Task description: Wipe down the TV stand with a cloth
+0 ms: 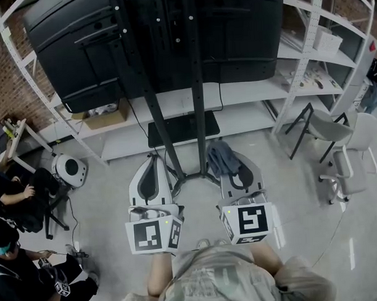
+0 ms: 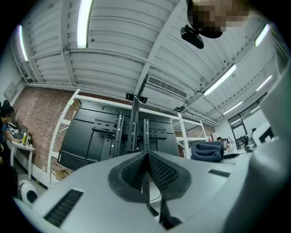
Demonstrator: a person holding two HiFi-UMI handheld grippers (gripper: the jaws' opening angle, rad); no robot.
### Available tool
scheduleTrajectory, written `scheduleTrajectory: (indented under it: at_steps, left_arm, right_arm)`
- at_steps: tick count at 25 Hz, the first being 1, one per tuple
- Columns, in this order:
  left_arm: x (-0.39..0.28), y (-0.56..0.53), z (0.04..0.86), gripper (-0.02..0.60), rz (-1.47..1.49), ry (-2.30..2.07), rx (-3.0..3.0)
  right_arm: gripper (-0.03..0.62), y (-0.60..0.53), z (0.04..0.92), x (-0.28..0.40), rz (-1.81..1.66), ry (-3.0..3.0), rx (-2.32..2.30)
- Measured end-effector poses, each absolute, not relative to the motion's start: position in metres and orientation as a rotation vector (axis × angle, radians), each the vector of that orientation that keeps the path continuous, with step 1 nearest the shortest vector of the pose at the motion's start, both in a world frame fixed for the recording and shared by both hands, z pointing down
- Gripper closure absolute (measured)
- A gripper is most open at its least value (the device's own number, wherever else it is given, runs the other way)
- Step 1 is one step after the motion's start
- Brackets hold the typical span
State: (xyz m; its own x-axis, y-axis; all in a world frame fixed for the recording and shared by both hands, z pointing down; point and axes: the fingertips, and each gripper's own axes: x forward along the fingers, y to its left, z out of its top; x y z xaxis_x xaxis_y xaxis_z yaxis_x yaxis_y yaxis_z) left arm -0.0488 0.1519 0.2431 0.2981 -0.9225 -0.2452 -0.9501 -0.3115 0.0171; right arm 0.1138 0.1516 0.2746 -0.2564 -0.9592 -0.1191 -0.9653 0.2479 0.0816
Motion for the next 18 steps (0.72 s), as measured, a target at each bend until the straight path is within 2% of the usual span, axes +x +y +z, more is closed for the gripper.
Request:
scheduleTrajectory:
  at_steps: [18]
  left_arm:
    - [-0.095, 0.095, 0.275, 0.567, 0.283, 1.739, -2.523]
  right_arm:
    - [0.537, 0.124, 0.29, 0.087, 0.196, 2.428, -1.984]
